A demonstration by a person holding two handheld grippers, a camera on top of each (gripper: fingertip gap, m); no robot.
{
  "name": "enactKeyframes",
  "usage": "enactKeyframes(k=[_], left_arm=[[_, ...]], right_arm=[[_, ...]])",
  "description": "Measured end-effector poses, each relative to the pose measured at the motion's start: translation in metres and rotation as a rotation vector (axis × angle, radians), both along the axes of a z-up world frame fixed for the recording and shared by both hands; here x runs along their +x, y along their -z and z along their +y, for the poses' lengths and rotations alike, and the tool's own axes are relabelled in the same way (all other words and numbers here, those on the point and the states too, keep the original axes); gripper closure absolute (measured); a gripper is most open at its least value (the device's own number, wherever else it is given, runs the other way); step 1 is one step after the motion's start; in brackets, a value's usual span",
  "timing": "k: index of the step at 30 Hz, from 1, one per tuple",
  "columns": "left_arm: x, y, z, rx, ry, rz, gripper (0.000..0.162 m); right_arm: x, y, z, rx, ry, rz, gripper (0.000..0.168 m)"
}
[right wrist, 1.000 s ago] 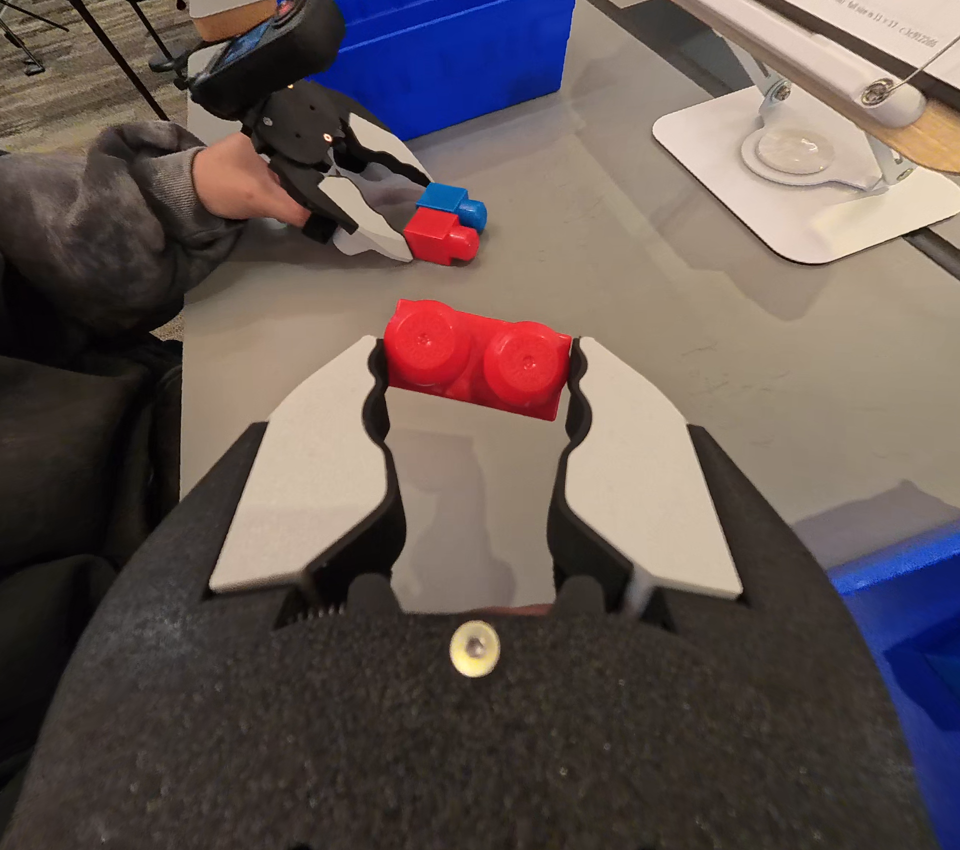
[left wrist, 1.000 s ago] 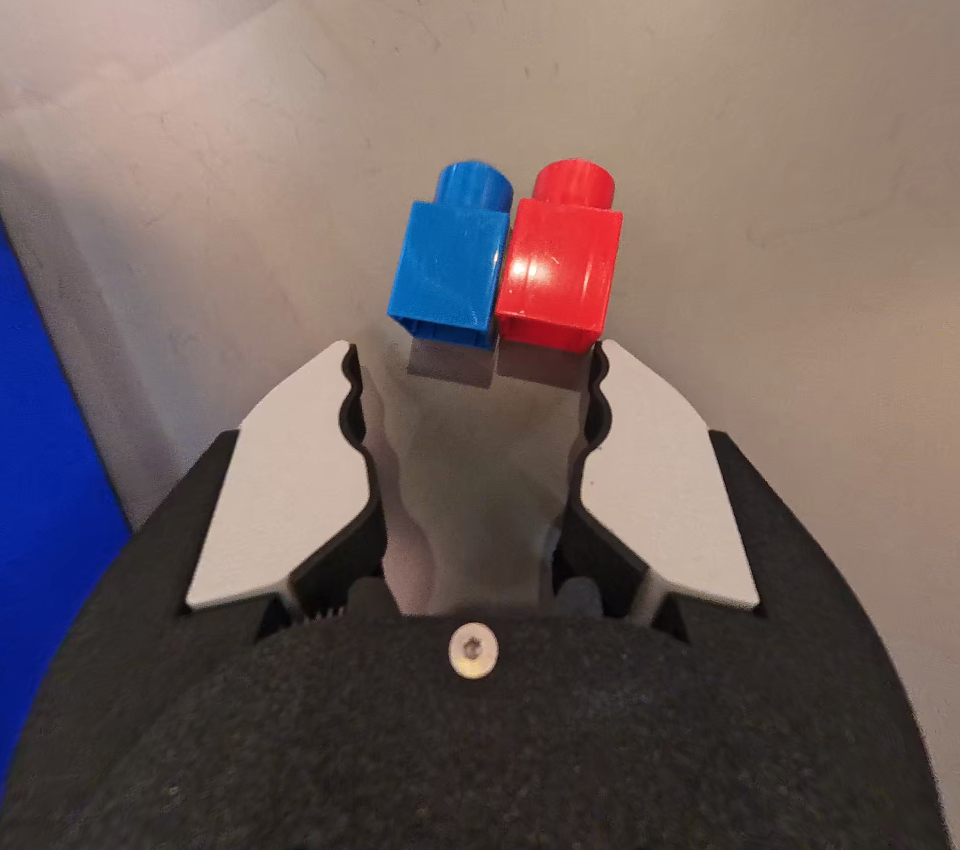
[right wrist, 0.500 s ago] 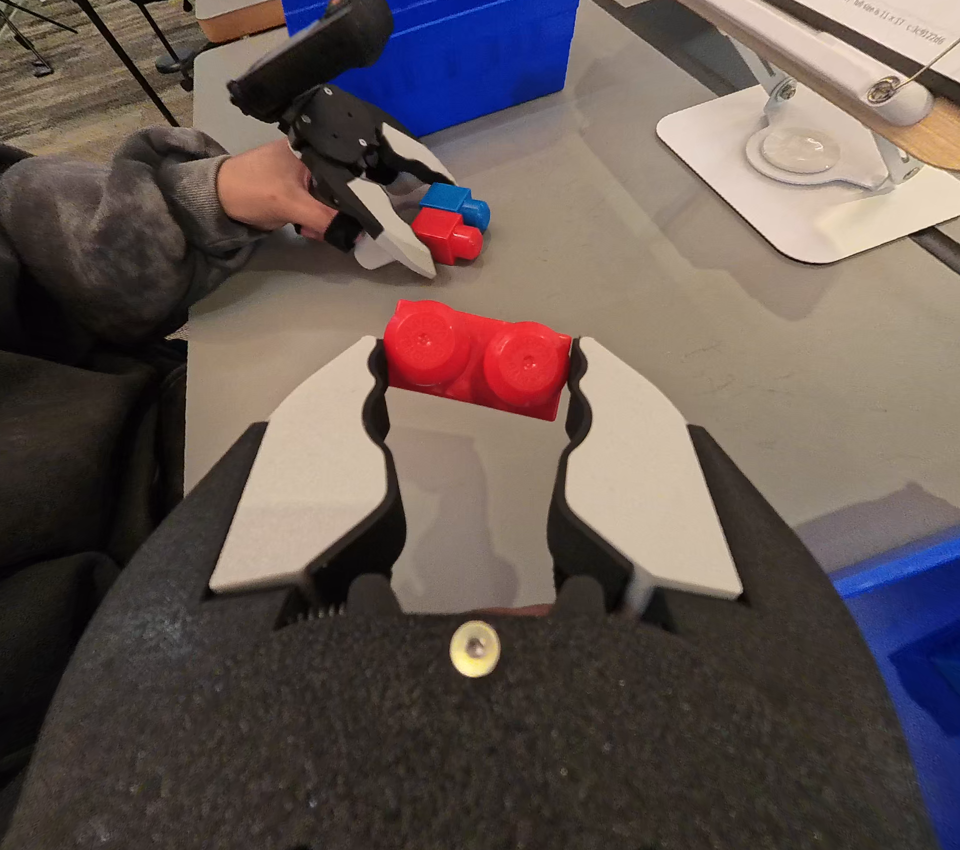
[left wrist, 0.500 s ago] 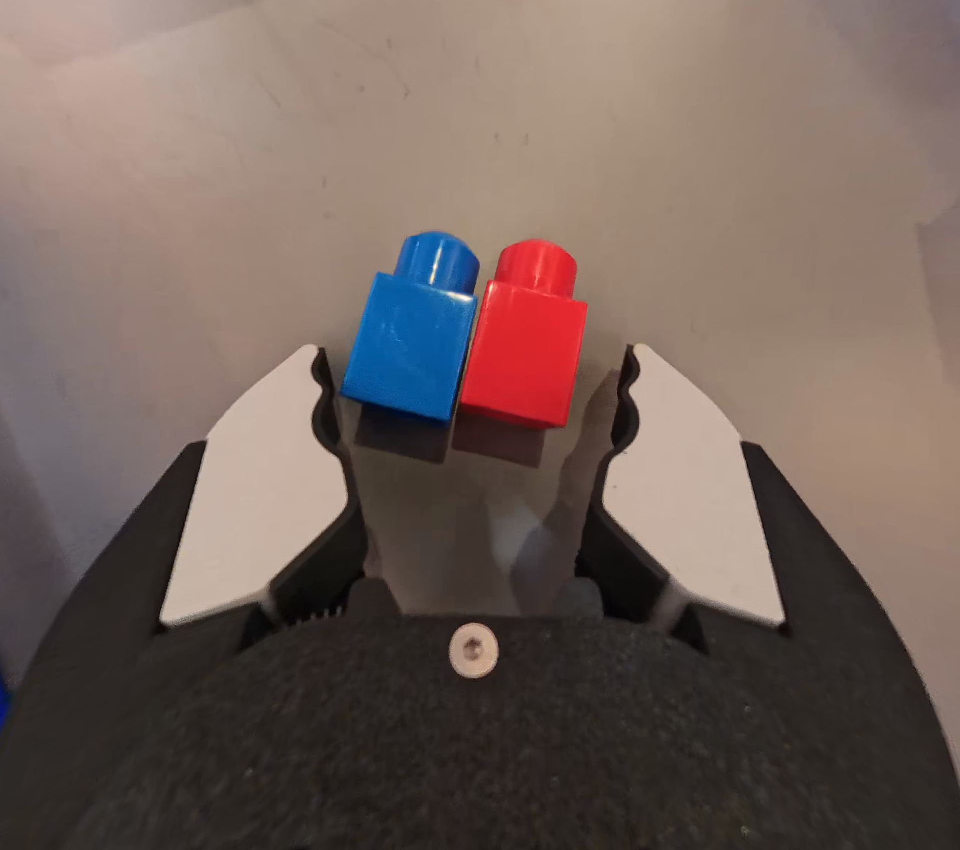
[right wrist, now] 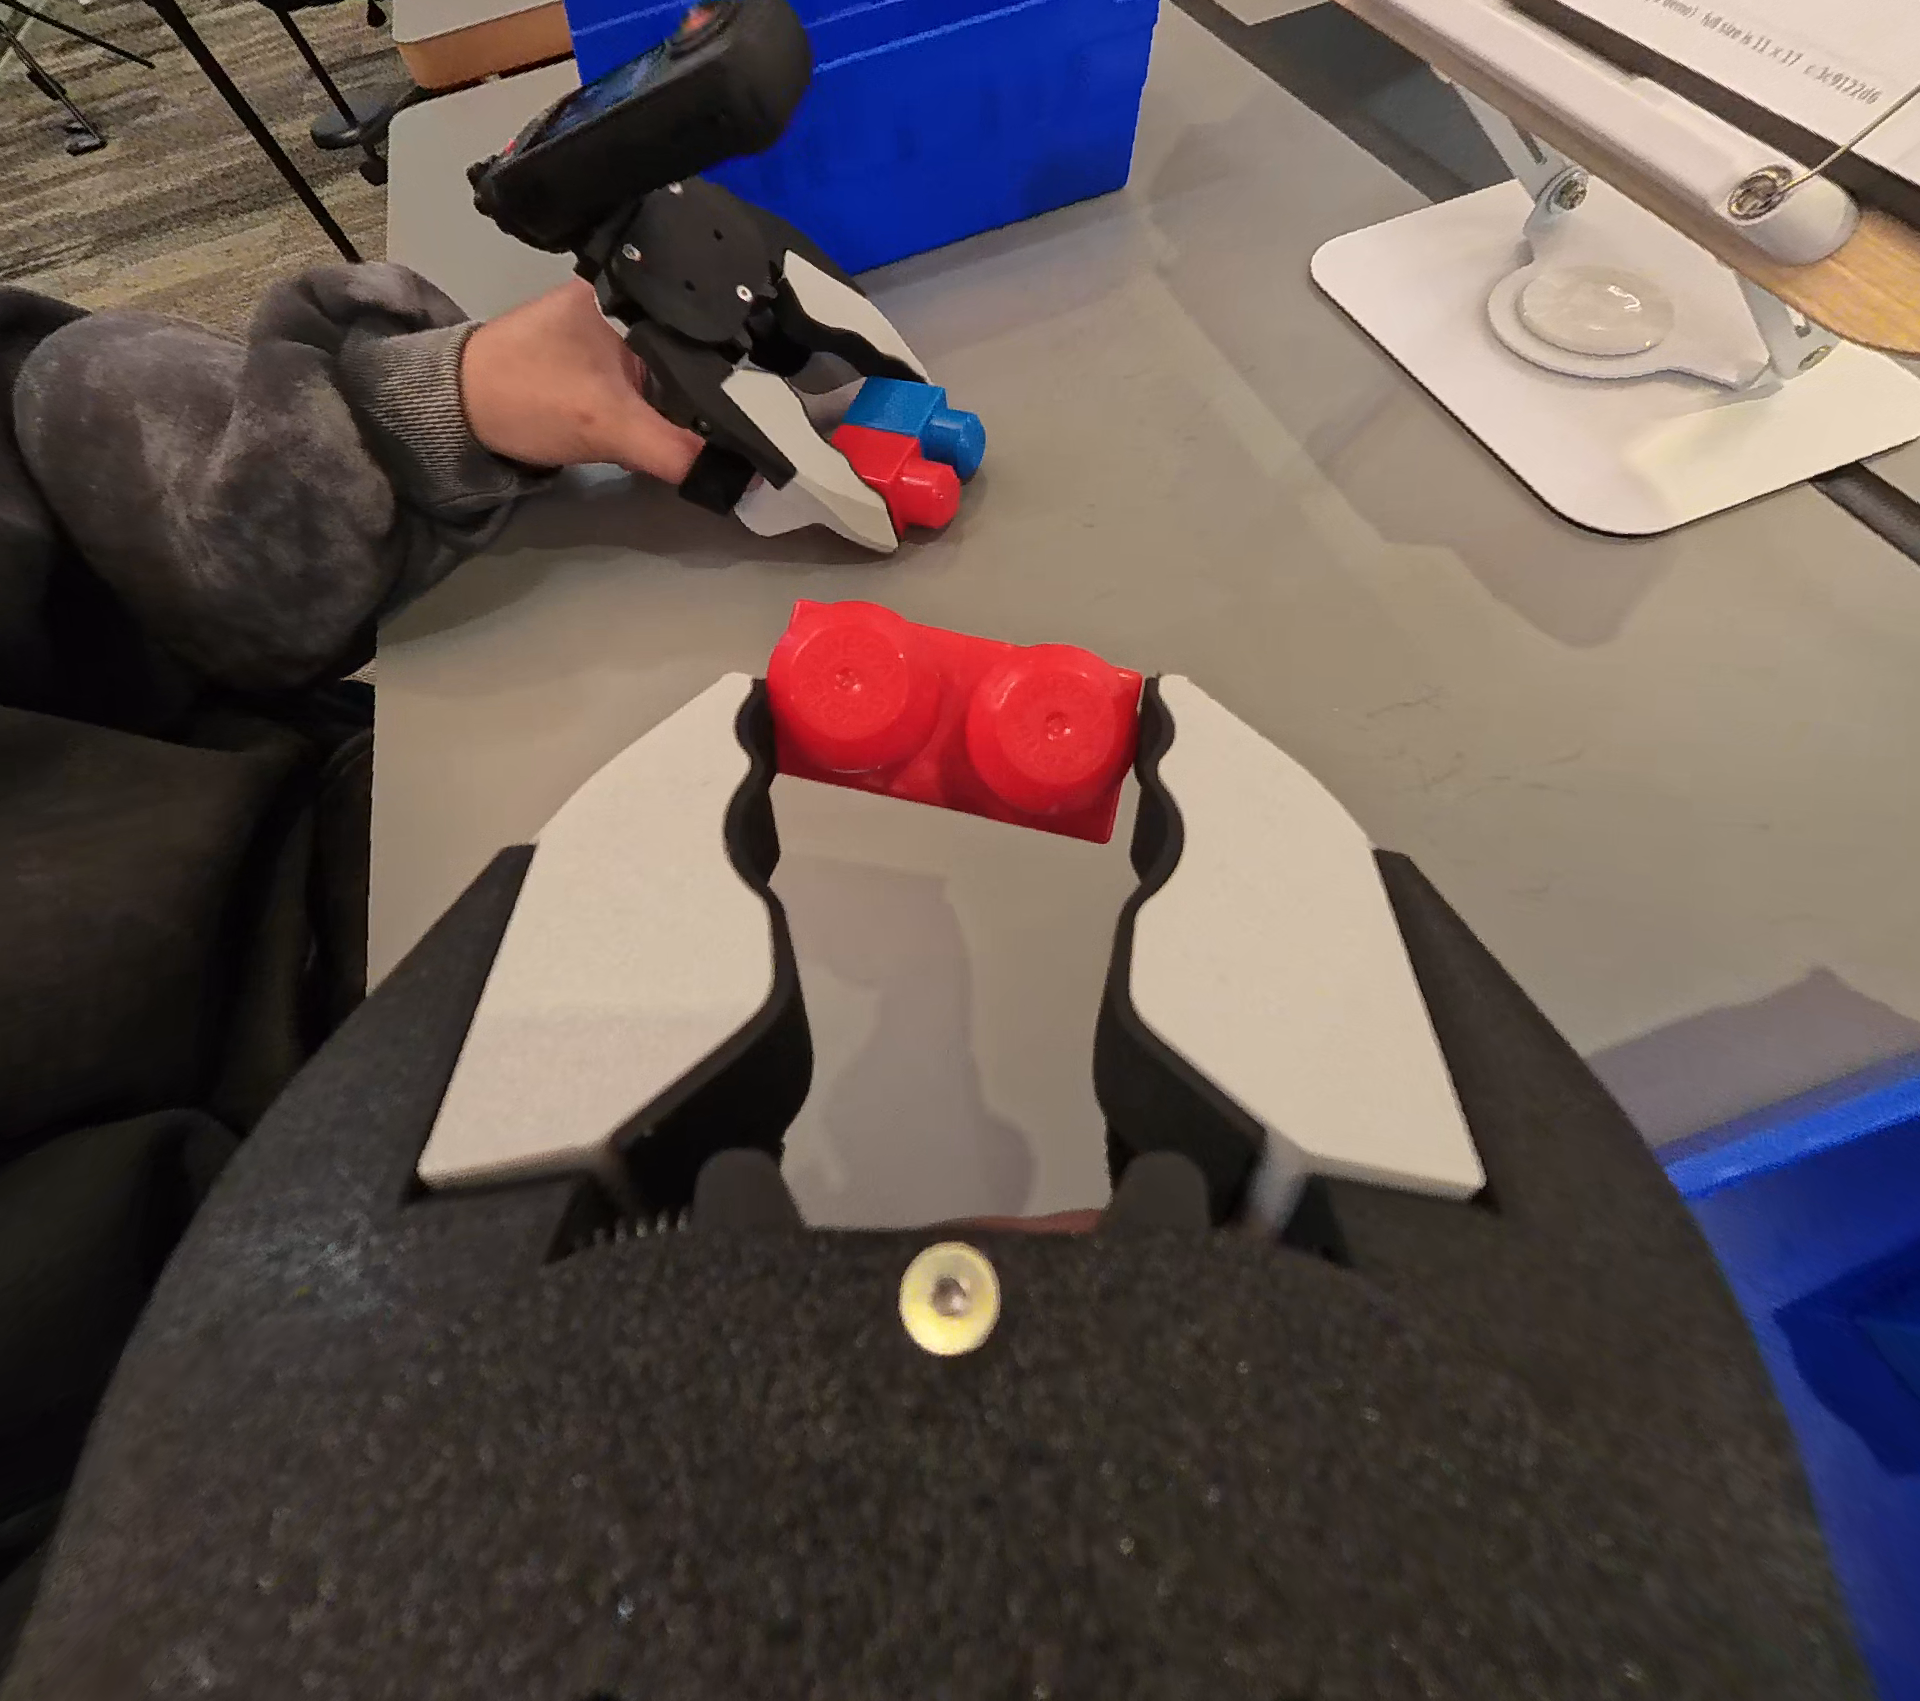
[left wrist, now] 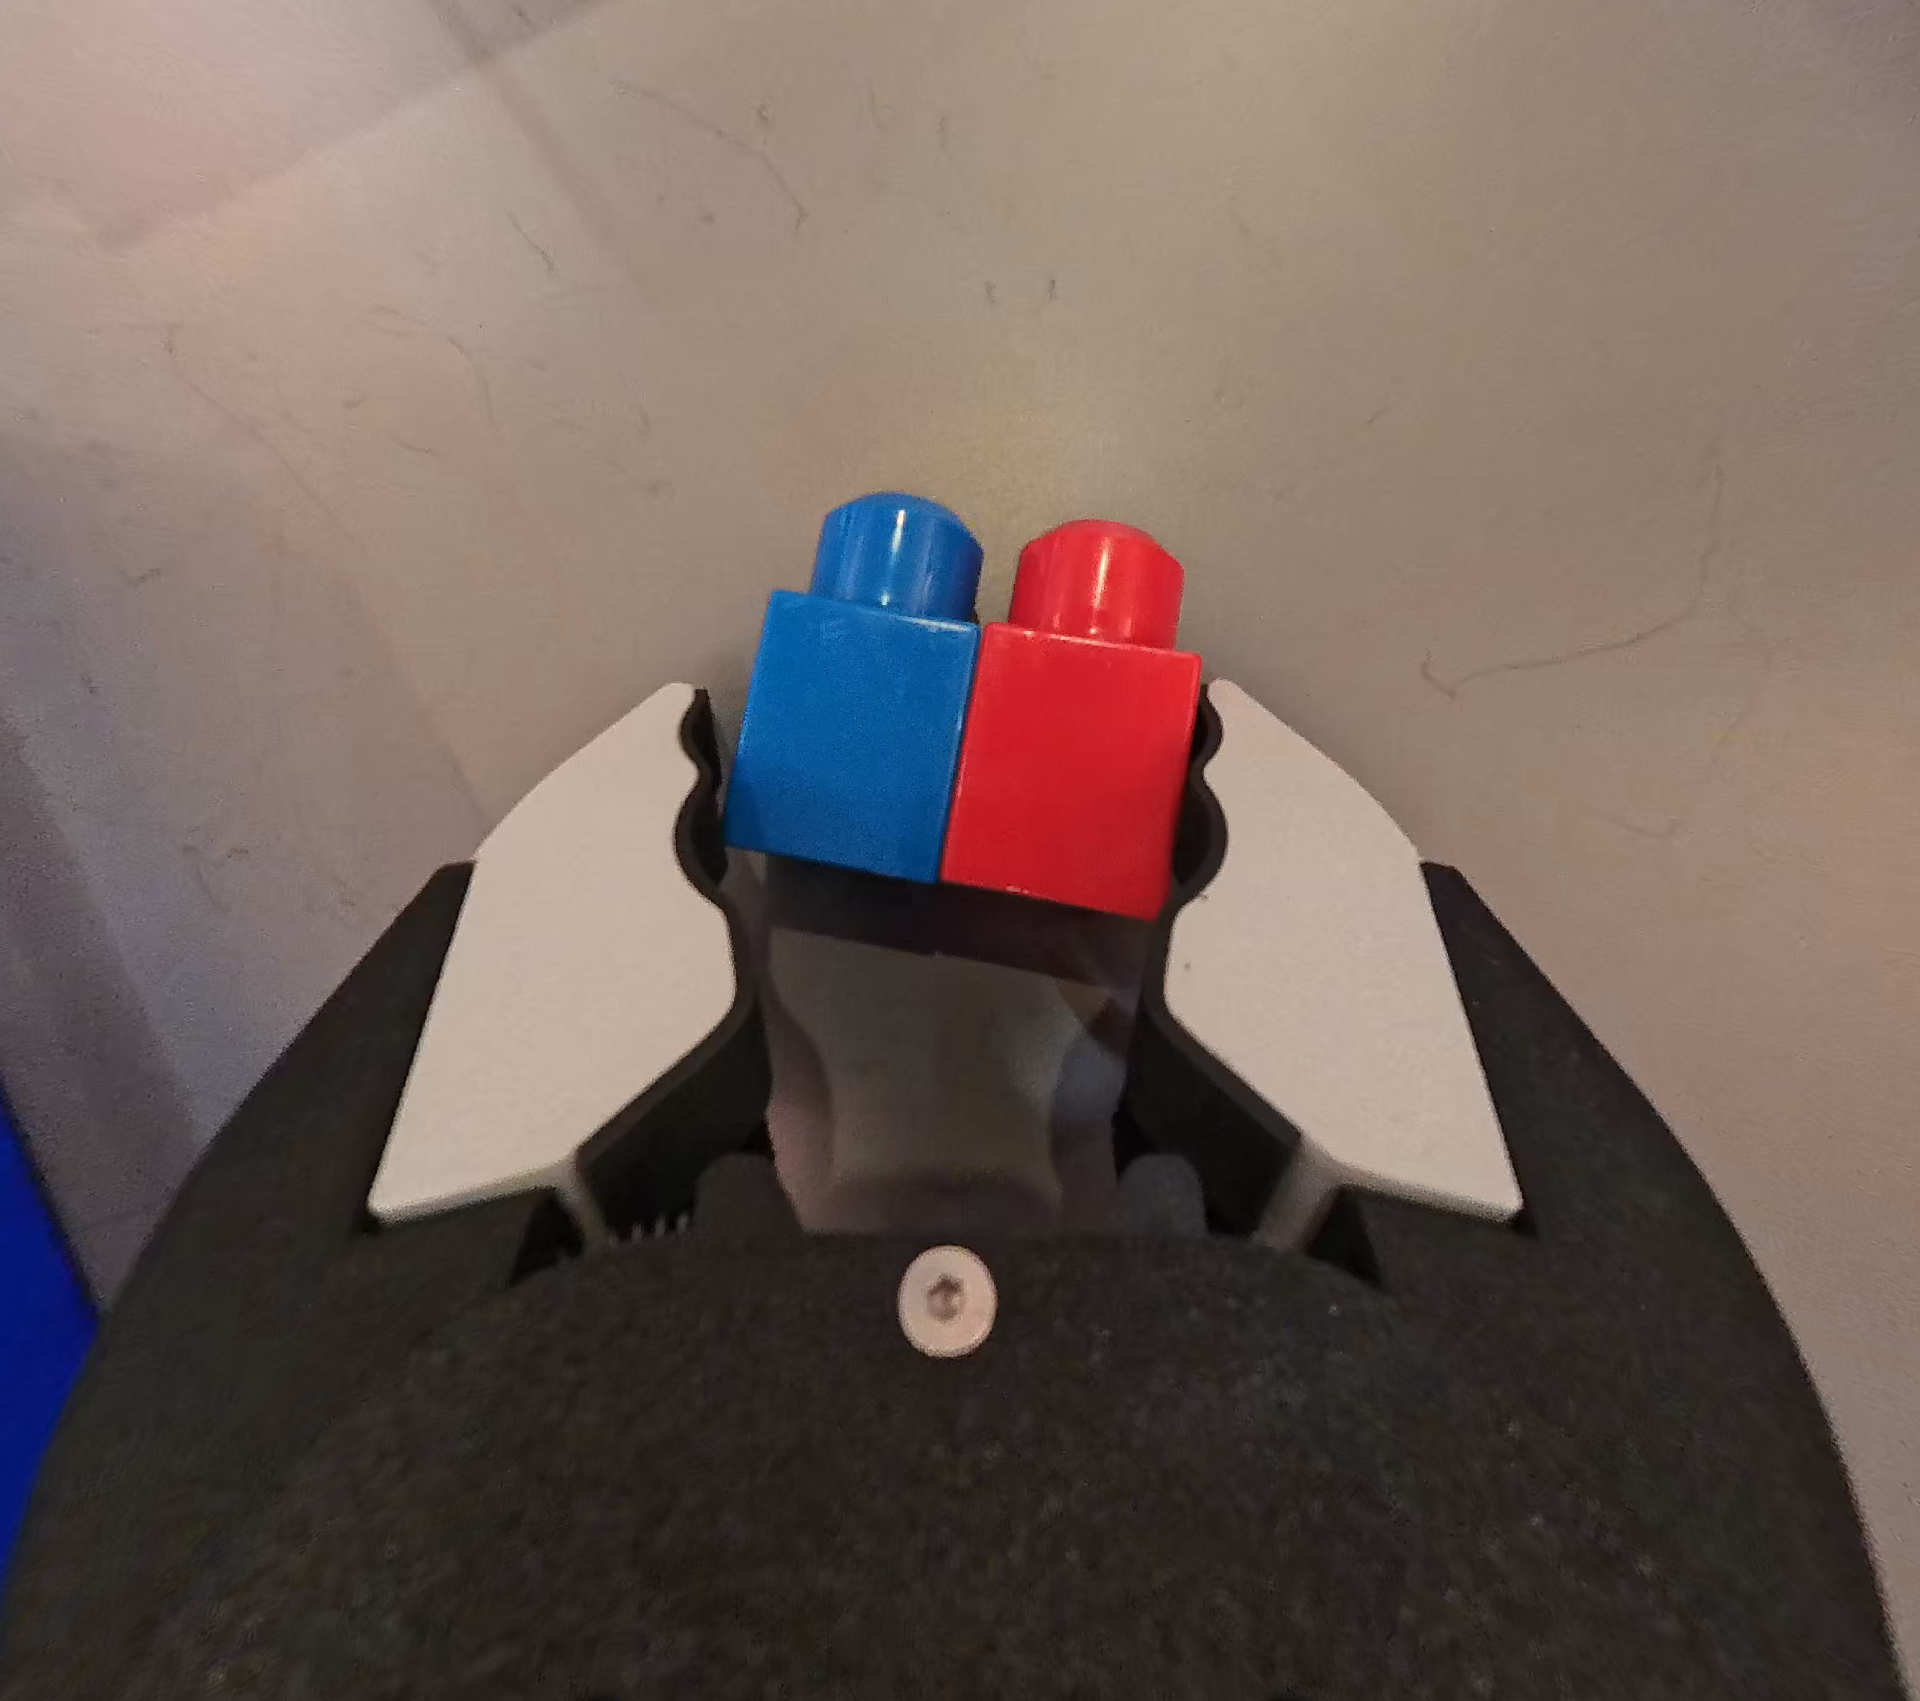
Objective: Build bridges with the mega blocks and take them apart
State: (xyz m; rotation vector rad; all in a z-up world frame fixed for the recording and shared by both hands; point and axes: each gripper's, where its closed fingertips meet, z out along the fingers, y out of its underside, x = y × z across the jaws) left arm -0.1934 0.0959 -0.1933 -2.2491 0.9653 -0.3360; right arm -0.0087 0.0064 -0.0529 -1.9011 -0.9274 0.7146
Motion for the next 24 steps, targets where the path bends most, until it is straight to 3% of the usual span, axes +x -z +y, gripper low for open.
enactKeyframes(k=[8, 16, 18, 24], left_arm=[[-0.003, -0.009, 0.002, 0.007, 0.039, -0.051, 0.084], [-0.011, 0.004, 0.002, -0.021, 0.016, -0.005, 0.077], [-0.015, 0.002, -0.001, -0.010, 0.001, 0.016, 0.070], [-0.028, 0.001, 0.001, 0.005, -0.077, 0.055, 0.071]], right_arm=[[-0.001, 0.000, 0.000, 0.001, 0.006, -0.007, 0.101], [-0.002, 0.001, 0.000, -0.004, 0.002, -0.007, 0.101], [-0.001, 0.002, 0.000, -0.005, 0.003, -0.006, 0.101], [-0.001, 0.002, 0.000, -0.007, 0.001, -0.006, 0.101]])
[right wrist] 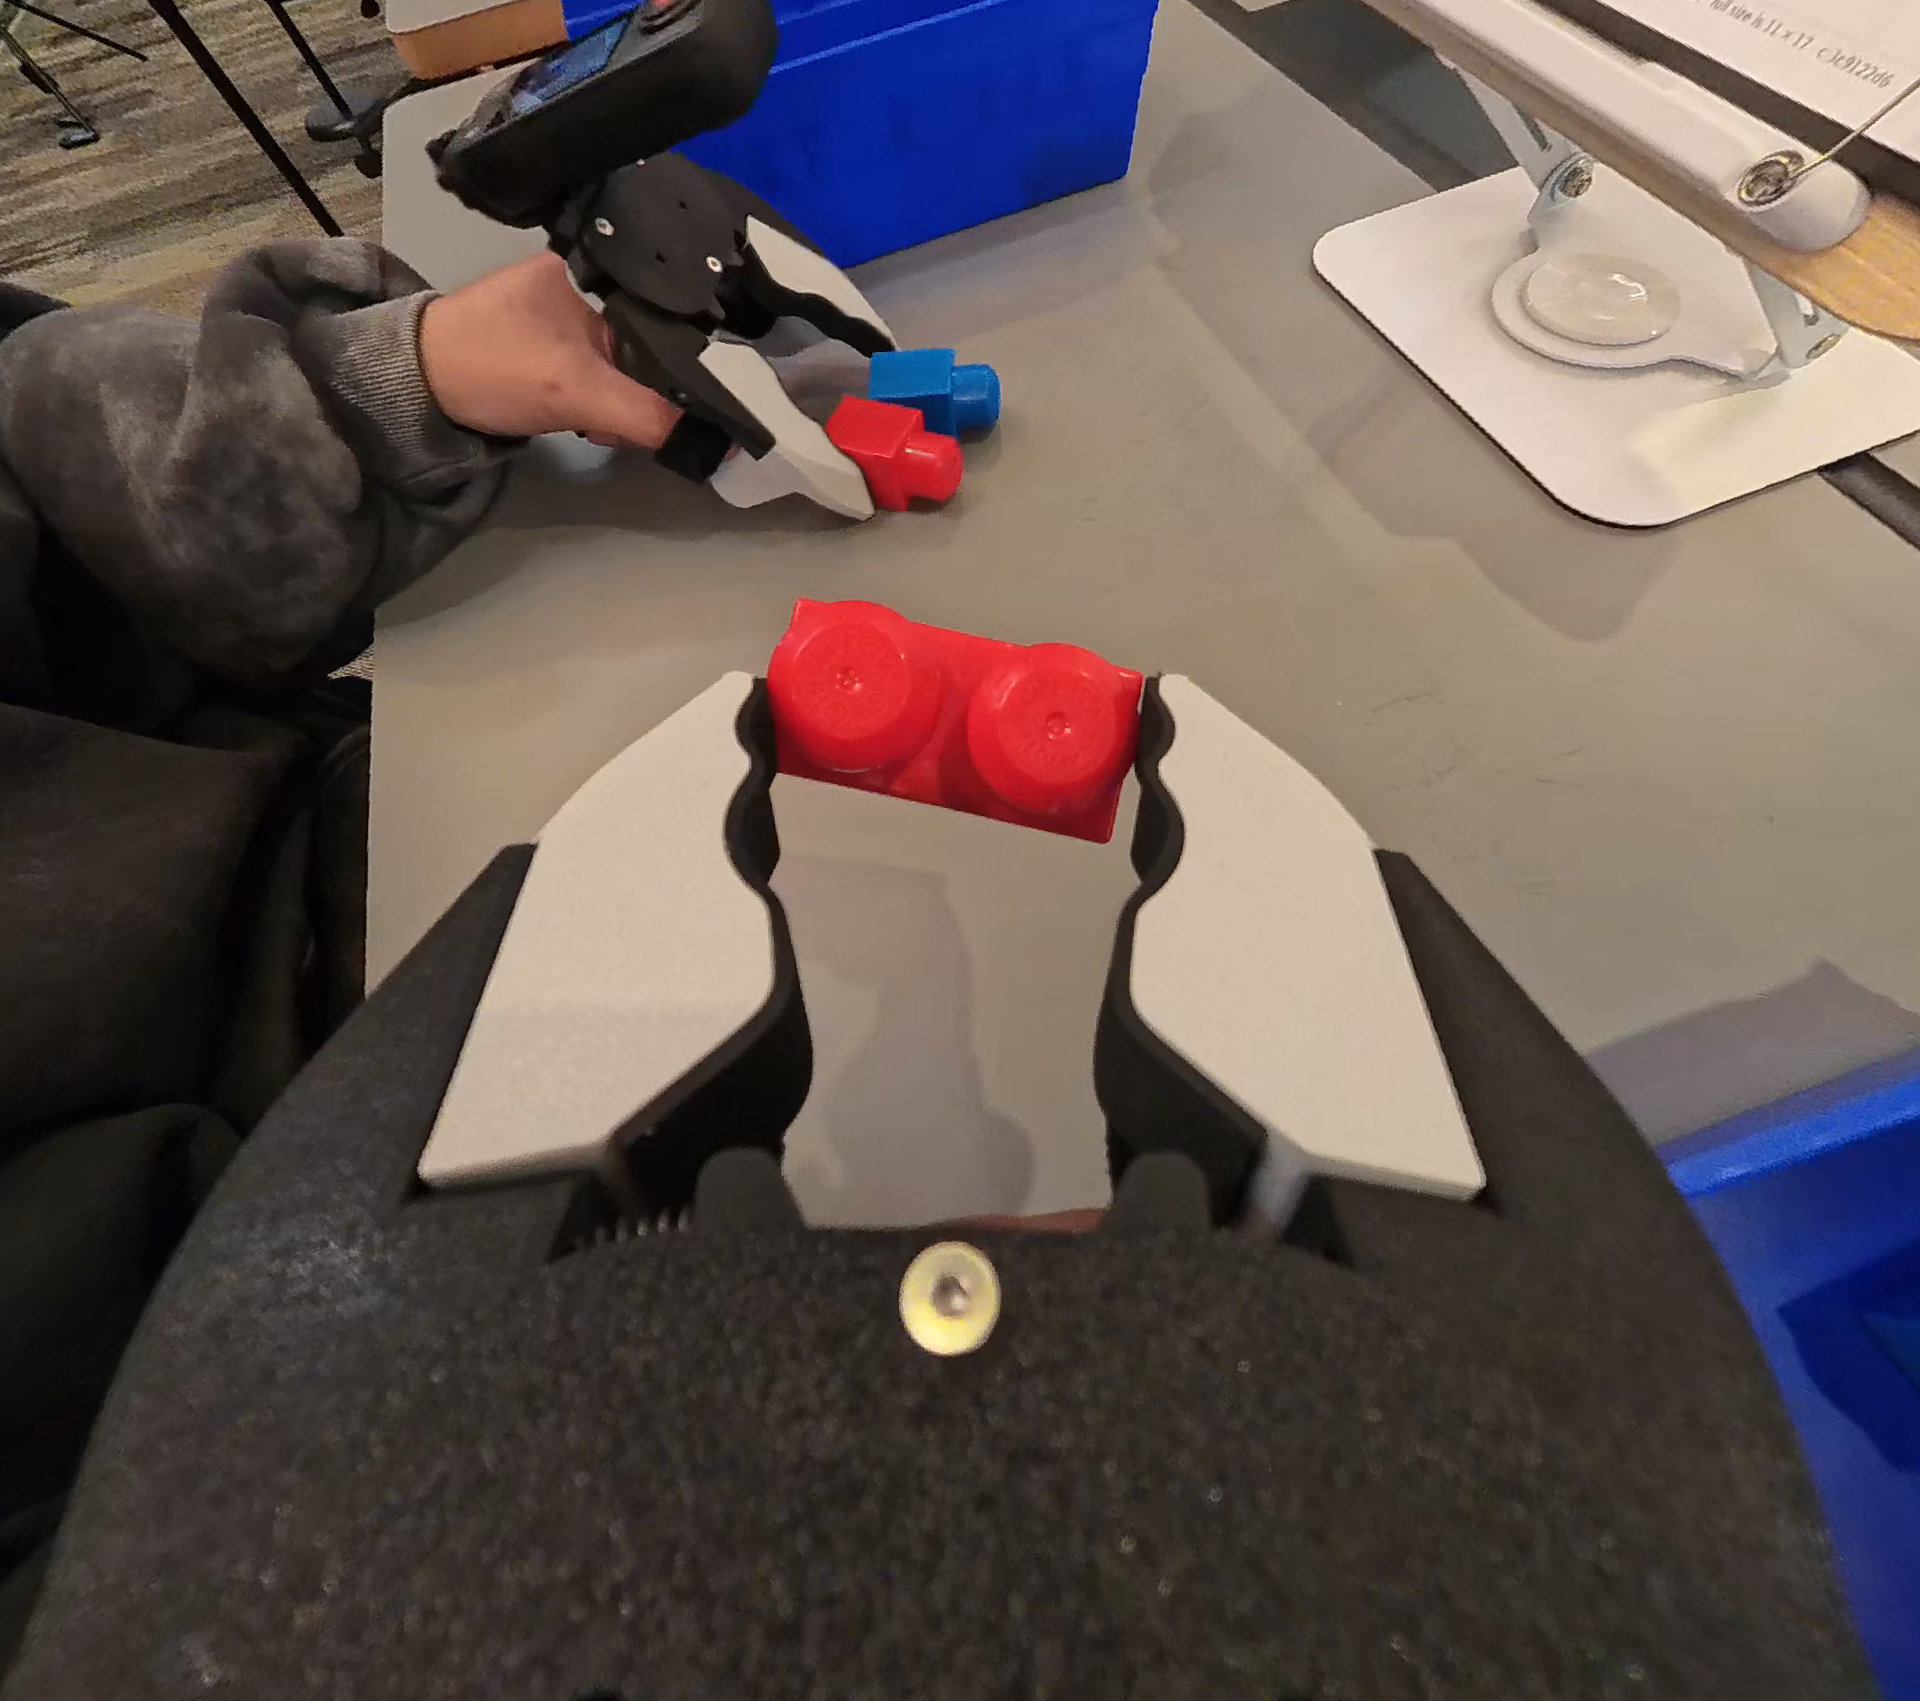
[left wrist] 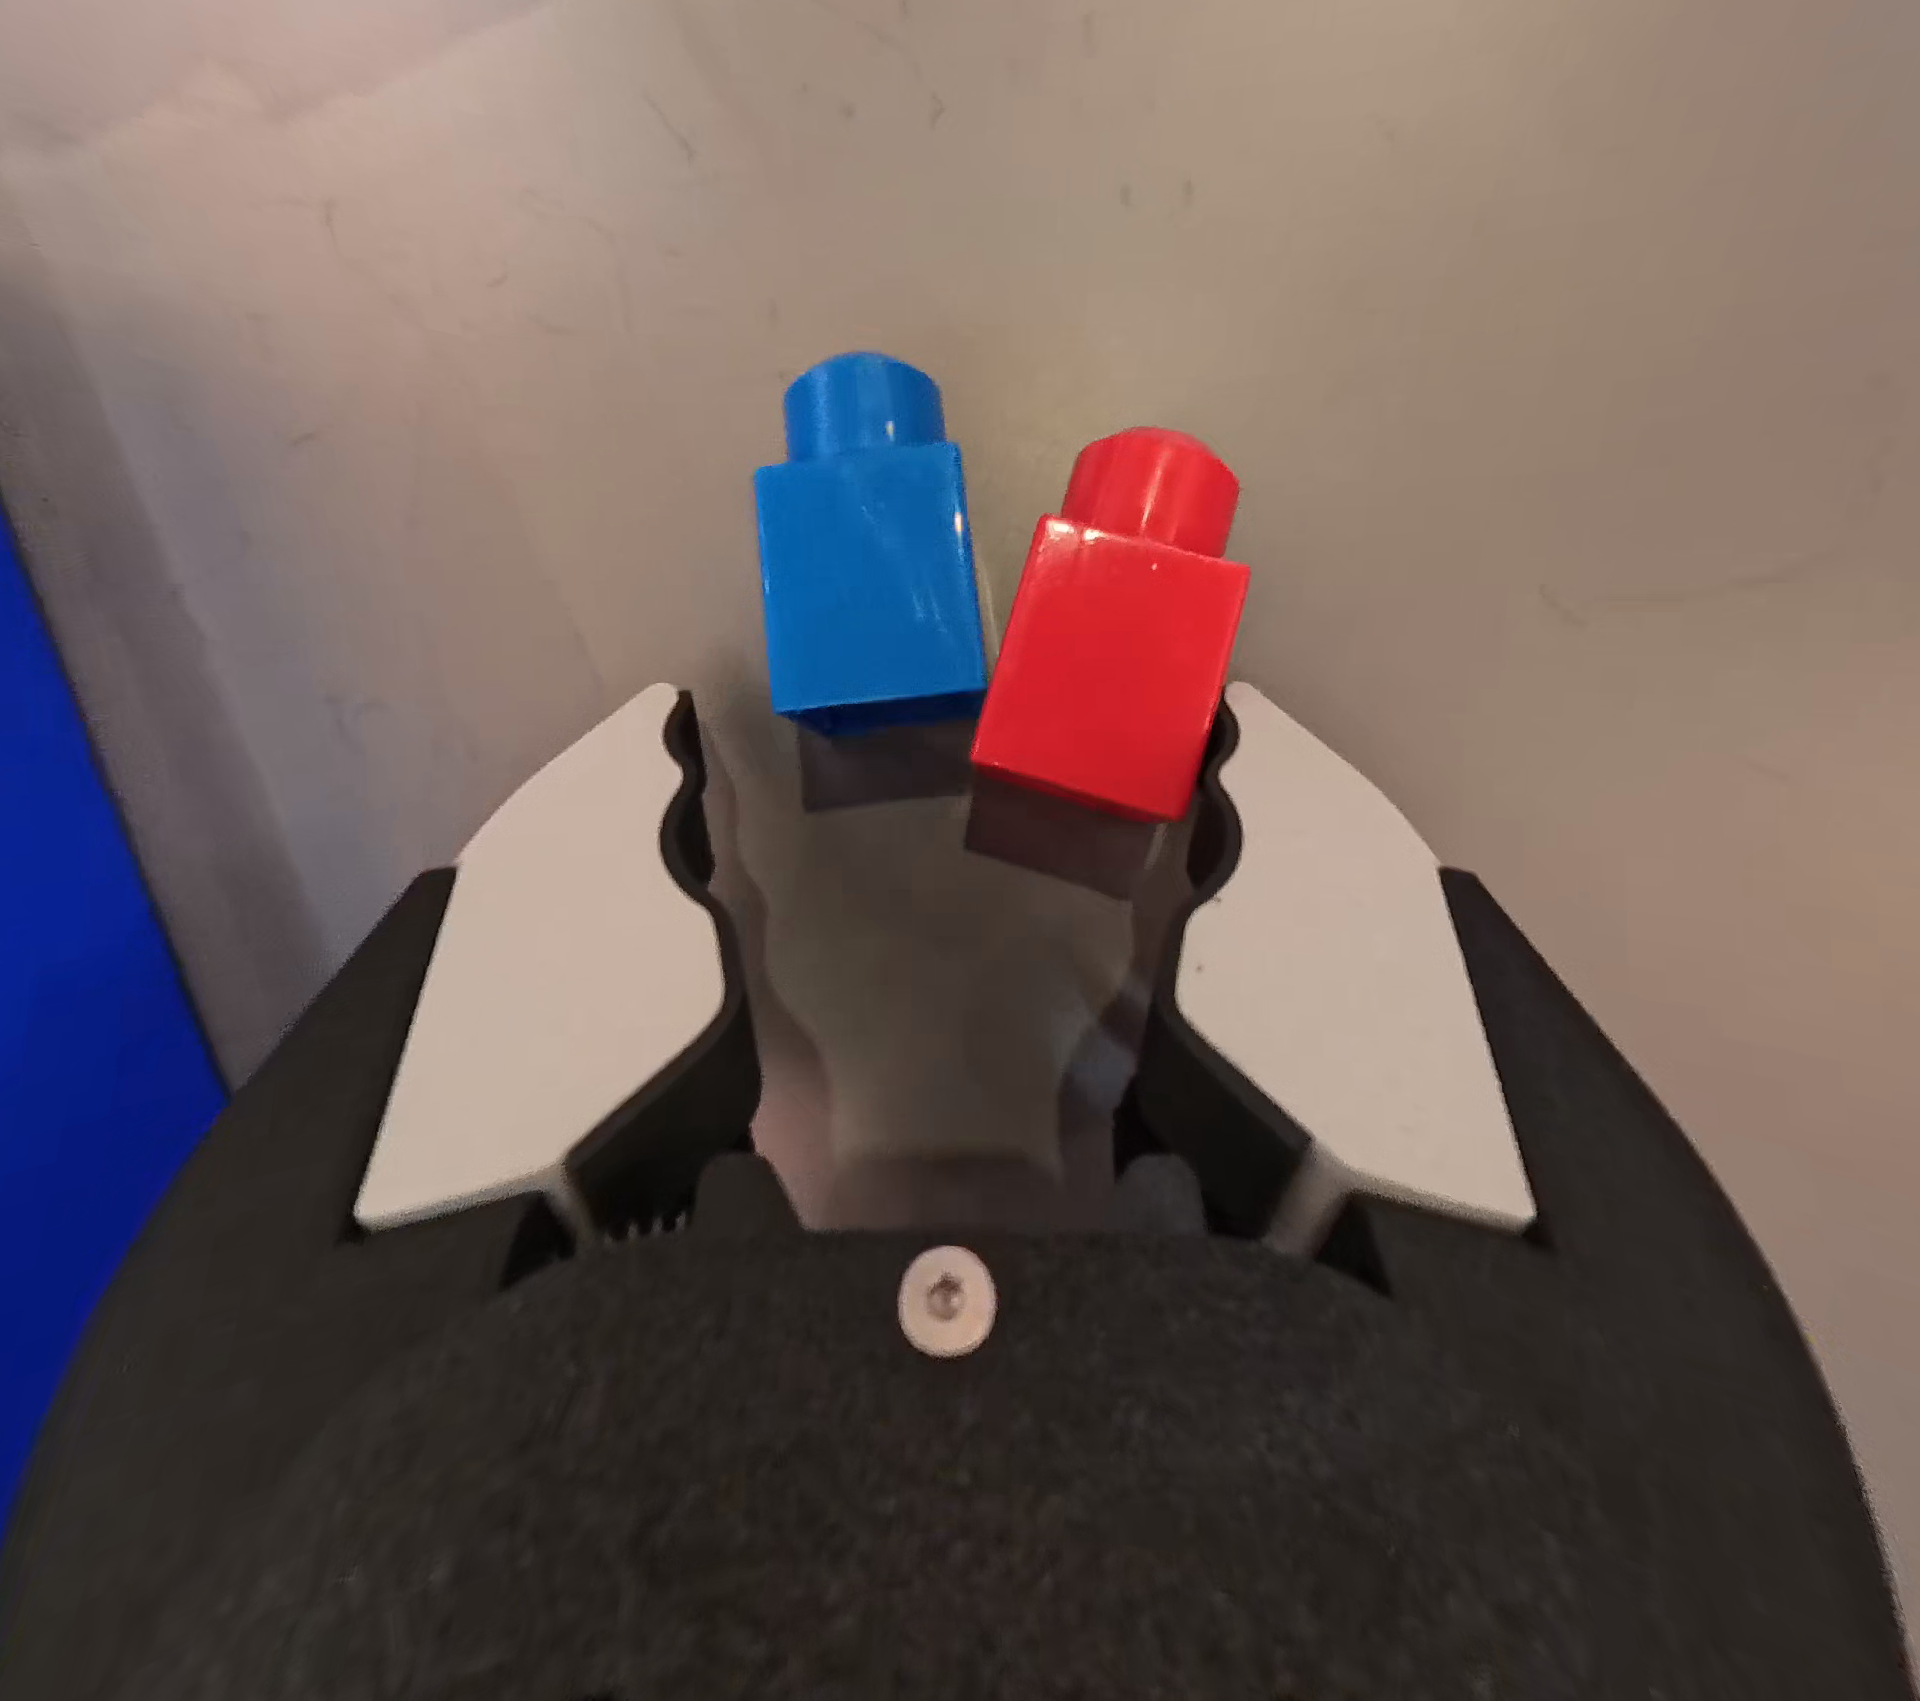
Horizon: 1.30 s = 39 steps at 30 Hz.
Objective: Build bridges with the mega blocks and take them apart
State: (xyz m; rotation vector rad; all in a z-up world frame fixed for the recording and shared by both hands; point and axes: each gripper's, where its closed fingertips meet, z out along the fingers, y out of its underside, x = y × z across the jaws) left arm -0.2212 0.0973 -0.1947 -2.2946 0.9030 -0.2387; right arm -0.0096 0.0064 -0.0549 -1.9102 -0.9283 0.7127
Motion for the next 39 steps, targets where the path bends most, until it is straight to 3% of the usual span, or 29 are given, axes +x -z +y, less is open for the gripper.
enactKeyframes(k=[12, 20, 28, 39], left_arm=[[0.011, 0.000, 0.015, -0.030, -0.013, 0.028, 0.073], [0.007, 0.003, 0.016, -0.179, -0.026, 0.123, 0.067], [0.022, 0.002, 0.007, -0.222, 0.062, 0.168, 0.087], [0.025, -0.001, 0.007, -0.161, 0.109, 0.098, 0.088]], right_arm=[[0.000, 0.000, -0.002, -0.003, -0.004, 0.000, 0.101], [-0.002, 0.000, -0.002, -0.007, -0.011, -0.003, 0.101], [0.000, -0.004, -0.006, 0.005, -0.015, 0.000, 0.101], [0.005, -0.012, -0.007, 0.029, -0.001, 0.010, 0.101]])
